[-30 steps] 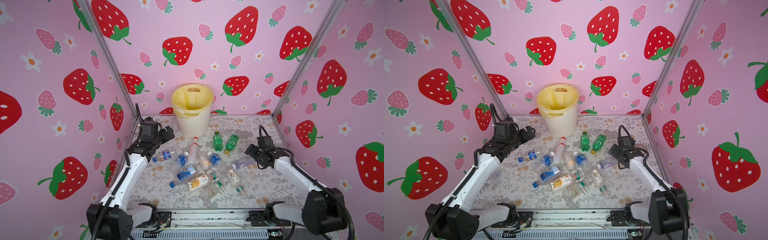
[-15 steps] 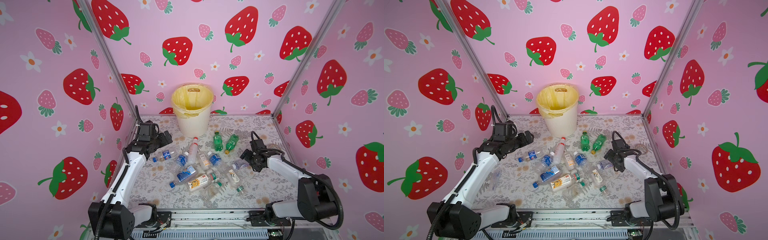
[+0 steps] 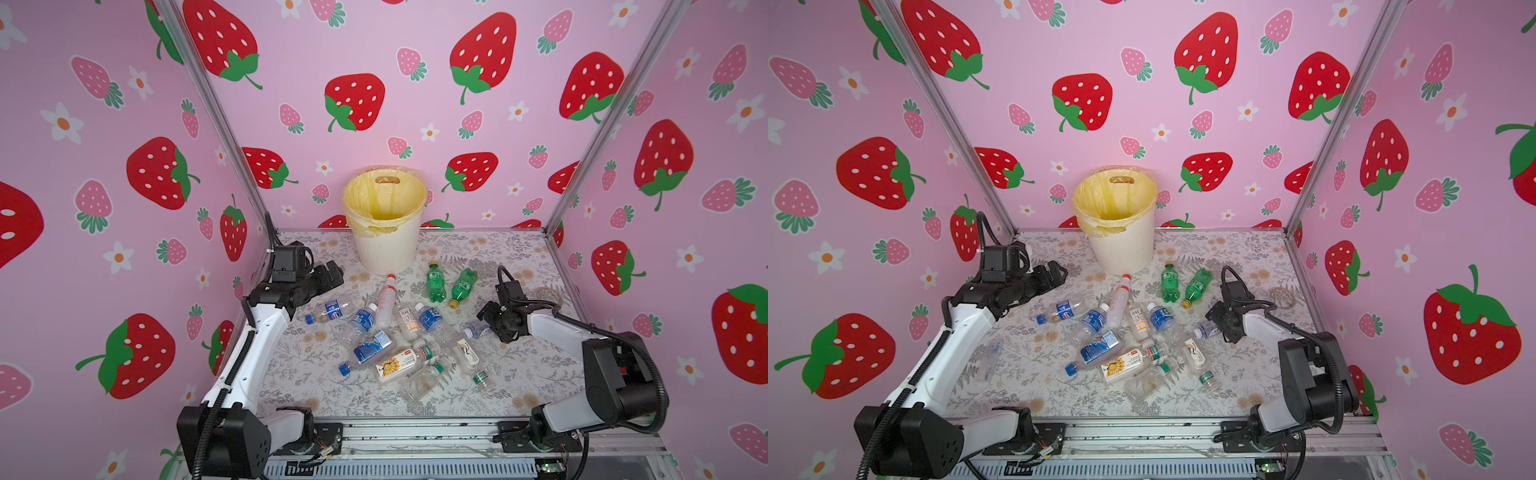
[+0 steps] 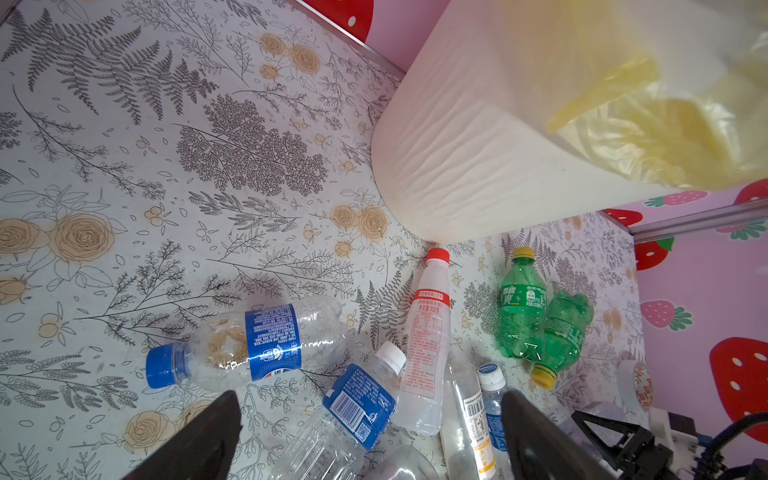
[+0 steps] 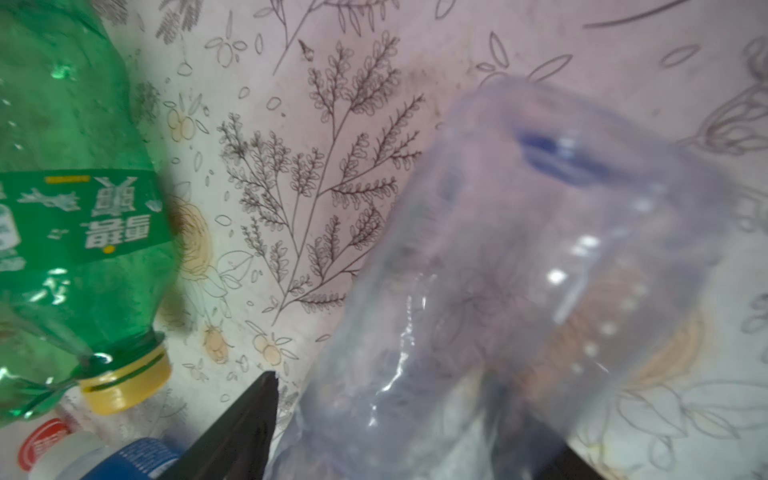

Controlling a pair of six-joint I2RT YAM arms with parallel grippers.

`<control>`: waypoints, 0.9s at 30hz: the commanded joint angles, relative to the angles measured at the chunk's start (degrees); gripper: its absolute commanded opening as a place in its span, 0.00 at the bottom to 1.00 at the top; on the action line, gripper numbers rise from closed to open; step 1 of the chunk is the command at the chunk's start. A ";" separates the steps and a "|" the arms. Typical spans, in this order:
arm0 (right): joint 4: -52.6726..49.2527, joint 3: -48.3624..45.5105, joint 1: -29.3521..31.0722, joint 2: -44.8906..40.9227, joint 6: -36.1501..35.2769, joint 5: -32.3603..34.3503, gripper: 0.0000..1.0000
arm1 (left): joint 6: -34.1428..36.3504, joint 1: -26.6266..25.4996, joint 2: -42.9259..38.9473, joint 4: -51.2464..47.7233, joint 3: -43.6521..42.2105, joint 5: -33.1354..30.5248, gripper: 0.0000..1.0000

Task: Throw the plastic bottles in the bin
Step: 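Reach the right gripper down and grasp the crushed clear bottle, then lift the clear bottle with the right gripper and carry it over the bin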

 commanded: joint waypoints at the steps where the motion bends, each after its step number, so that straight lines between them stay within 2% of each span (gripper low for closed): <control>1: 1.52 -0.25 0.00 1.36 1.09 -0.65 0.74 | -0.61 0.26 -1.74 0.51 -0.68 0.92 0.99; 8: 3.55 -0.86 -0.52 1.47 0.79 0.09 0.53 | -0.89 0.30 -1.79 0.89 -0.89 1.30 0.99; 18: 7.66 -2.22 -4.54 -3.30 -0.71 -1.89 0.52 | -0.47 0.36 0.74 1.34 0.10 0.12 0.99; 23: 7.78 -1.95 -7.47 -6.09 -3.11 -3.62 0.46 | 0.06 0.29 -0.02 1.32 -0.42 -1.37 0.99; 27: 7.43 -1.93 -9.13 -9.44 -5.29 -4.04 0.46 | 0.28 0.34 0.14 0.96 0.10 -2.07 0.99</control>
